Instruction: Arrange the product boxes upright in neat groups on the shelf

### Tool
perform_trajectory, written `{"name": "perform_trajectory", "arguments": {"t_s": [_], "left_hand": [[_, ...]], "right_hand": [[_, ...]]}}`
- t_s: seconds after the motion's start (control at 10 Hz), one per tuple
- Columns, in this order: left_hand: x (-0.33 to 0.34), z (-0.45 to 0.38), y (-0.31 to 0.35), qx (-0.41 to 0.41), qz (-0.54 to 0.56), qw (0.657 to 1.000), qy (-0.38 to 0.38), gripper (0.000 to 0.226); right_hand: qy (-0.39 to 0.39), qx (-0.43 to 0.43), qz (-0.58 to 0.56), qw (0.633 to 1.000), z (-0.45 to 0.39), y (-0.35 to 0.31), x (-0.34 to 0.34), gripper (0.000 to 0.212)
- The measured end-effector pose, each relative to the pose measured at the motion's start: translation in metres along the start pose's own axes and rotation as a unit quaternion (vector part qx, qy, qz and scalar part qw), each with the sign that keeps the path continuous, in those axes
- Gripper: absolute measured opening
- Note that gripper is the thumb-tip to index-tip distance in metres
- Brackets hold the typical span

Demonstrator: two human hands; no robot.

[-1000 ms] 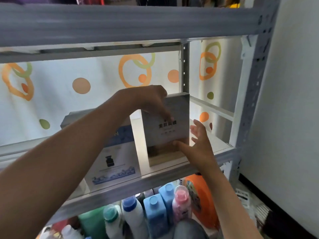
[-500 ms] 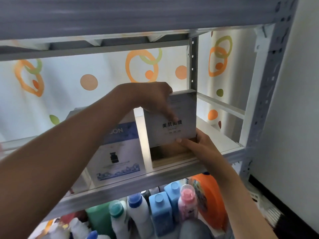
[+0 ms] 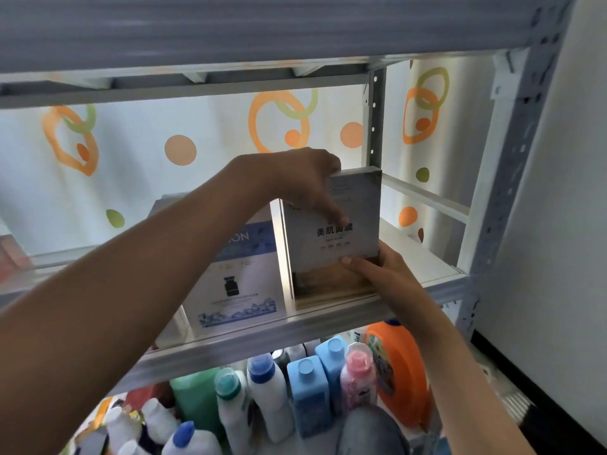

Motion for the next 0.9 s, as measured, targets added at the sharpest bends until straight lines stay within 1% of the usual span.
{"name": "perform_trajectory", "arguments": {"t_s": [0.1,0.2,0.3,0.4,0.5,0.6,0.7,0.8,0.9], "left_hand": [[0.001,0.002,0.0,0.005,0.015,1.0,0.022,0.076],[0.003,0.007,0.005,0.03,-0.022,0.998,0.059,0.072],[0.006,0.012,0.012,0.079,-0.1,0.985,0.12,0.071],[0.008,0.016,0.014,0.114,-0.143,0.969,0.165,0.069],[0.007,0.023,0.015,0.146,-0.159,0.951,0.22,0.063],[0.002,0.035,0.017,0.165,-0.128,0.937,0.279,0.057],[0.0,0.052,0.02,0.178,-0.093,0.92,0.335,0.053],[-0.006,0.076,0.023,0.195,-0.064,0.899,0.388,0.045],[-0.005,0.104,0.025,0.207,-0.052,0.87,0.445,0.041]], "right_hand": [[0.001,0.003,0.005,1.0,-0.001,0.001,0.001,0.038],[0.001,0.006,0.006,1.0,-0.001,0.001,0.002,0.034],[0.003,0.001,0.009,1.0,-0.002,0.002,0.002,0.035],[0.001,-0.005,0.022,1.0,-0.002,-0.002,0.001,0.041],[0.008,-0.021,0.045,0.999,-0.003,-0.011,-0.007,0.053],[0.042,-0.044,0.034,0.998,-0.002,-0.028,-0.017,0.066],[0.082,-0.08,0.037,0.993,0.003,-0.047,-0.021,0.061],[0.11,-0.112,0.096,0.983,0.011,-0.063,-0.017,0.062],[0.149,-0.158,0.118,0.969,0.028,-0.079,-0.013,0.057]]}}
Point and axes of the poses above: each hand's wrist, its own z-axis away from the middle knuckle, its own x-axis out of the palm, y = z × x, the point moved 1 cm from there along -z, towards the middle knuckle, and after that the axes turned 15 degrees about y, right-handed, at the moved point
